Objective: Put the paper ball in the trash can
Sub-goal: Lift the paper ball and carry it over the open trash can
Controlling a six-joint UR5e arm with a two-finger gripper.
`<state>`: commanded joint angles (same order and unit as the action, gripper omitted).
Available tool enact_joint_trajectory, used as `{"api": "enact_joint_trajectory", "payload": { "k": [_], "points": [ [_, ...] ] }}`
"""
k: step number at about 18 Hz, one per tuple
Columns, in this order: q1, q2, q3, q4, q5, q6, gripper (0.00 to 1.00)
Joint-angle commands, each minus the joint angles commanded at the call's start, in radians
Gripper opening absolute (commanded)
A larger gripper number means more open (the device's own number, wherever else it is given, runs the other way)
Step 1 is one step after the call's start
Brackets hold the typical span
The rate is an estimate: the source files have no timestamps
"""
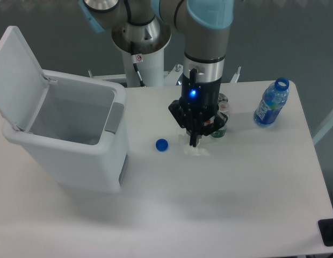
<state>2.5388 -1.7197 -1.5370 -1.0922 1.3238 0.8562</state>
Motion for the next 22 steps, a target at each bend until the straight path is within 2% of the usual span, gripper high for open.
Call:
{"api": "enact_joint_trajectory", "payload": {
  "k": [4, 11, 14, 19, 22],
  "points": [
    [-0.008, 0.058, -0.012, 0.000, 0.000, -0.152, 0.00],
    [-0.012, 0.172, -0.038, -0.002, -0.063, -0.301, 0.00],
    [-0.018, 0.210, -0.064, 0.002, -0.078, -0.315, 0.00],
    [-0.066, 0.259, -0.094, -0.006, -0.167, -0.321, 0.00],
    [-0.116, 0.282, -0.127, -0.006, -0.181, -0.325, 0.00]
  ]
}}
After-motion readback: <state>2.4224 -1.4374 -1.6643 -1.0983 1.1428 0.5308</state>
